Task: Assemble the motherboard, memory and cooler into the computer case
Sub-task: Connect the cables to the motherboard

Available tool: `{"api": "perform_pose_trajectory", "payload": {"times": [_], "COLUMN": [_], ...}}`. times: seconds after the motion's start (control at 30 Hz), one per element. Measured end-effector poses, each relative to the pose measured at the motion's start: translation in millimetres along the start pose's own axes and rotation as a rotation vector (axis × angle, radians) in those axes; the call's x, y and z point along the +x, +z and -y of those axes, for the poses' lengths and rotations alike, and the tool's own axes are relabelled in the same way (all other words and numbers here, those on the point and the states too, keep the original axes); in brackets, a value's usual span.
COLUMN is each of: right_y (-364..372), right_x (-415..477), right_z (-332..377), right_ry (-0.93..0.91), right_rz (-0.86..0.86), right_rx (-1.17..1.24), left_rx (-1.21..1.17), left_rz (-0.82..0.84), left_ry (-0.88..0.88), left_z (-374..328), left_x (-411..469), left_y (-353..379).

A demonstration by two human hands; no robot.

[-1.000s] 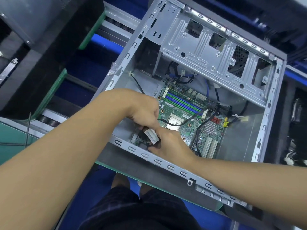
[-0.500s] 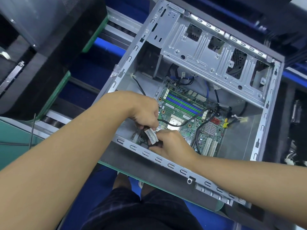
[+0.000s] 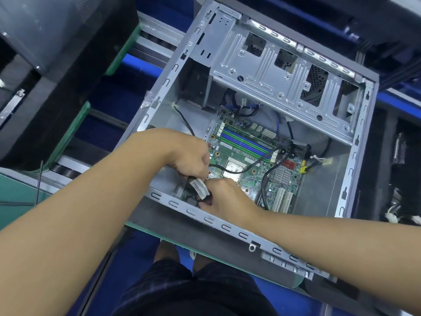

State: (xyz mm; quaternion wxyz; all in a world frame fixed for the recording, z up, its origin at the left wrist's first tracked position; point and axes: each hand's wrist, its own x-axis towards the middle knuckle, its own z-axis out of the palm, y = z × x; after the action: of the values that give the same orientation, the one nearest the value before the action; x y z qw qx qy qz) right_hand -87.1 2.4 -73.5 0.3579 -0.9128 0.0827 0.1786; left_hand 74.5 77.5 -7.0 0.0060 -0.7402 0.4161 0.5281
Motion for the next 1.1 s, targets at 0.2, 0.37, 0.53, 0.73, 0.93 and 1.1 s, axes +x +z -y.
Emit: {"api": "perform_pose_trajectory", "payload": {"times": [0.2, 0.37, 0.53, 0.73, 0.93, 1.1], "right_y": [-0.1, -0.7, -4.0, -2.0, 0.2, -0.4], "right_x": [-0.8, -2.8, 2.2, 0.6, -1.8, -0.7], "right_z": [-2.4, -0.7, 1.0, 1.2, -1.7, -3.2], "right_ry": [-0.07, -0.062, -0.018, -0.042, -0.124, -0.154], "right_rz": [0.017, -0.003, 0.041, 0.045, 0.011, -0.009], "right_rx": [-0.066, -0.023, -0.044, -0.083, -0.147, -0.126], "left_rx": [-0.007, -0.02, -0.024, -0.062, -0.065, -0.065], "left_rz": [0.018, 0.021, 0.026, 0.064, 0.051, 0.055], "left_ry": [-0.003, 0.006, 0.003, -0.008, -0.003, 0.013], "left_z": [-0.4, -0.7, -0.6, -3.8, -1.0, 2.1], "left_x": [-1.1, -3.4, -2.1, -0.8, 1.3, 3.5], "left_y": [-1.1, -1.6, -2.8, -2.2, -1.9, -1.1]}}
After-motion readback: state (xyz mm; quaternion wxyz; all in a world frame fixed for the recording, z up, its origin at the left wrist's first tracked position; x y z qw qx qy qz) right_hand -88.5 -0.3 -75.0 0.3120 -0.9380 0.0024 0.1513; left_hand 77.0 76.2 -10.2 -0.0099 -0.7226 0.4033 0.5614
